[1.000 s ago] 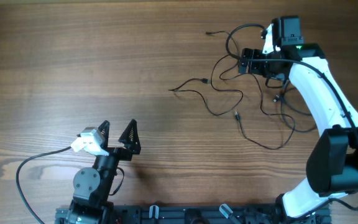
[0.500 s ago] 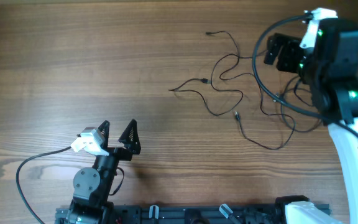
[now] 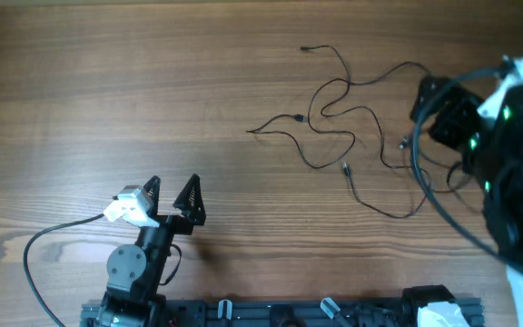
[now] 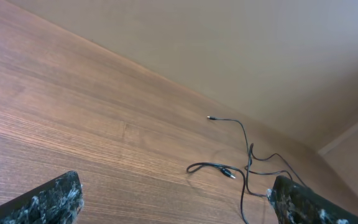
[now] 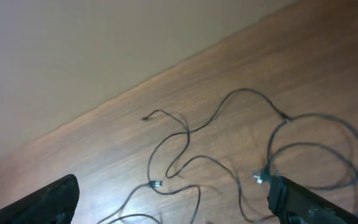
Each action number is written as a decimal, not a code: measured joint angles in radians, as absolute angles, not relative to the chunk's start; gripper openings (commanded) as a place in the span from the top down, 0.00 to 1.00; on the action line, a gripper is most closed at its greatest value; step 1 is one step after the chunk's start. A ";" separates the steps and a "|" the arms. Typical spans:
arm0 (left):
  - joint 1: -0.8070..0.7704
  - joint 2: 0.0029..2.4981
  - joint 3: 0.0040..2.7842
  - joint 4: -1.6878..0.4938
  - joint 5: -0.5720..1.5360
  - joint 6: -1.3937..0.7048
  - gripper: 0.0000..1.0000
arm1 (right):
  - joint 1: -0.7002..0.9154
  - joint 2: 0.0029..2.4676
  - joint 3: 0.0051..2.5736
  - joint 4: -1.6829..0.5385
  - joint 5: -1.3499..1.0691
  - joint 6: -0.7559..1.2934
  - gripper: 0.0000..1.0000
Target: Untangle cables
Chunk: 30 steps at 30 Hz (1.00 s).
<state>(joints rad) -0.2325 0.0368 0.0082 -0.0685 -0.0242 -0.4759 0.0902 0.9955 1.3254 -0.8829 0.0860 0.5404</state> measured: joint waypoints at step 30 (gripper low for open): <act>-0.233 0.044 0.008 -0.069 -0.017 -0.473 0.00 | 0.047 0.054 0.046 0.324 -0.214 0.155 0.00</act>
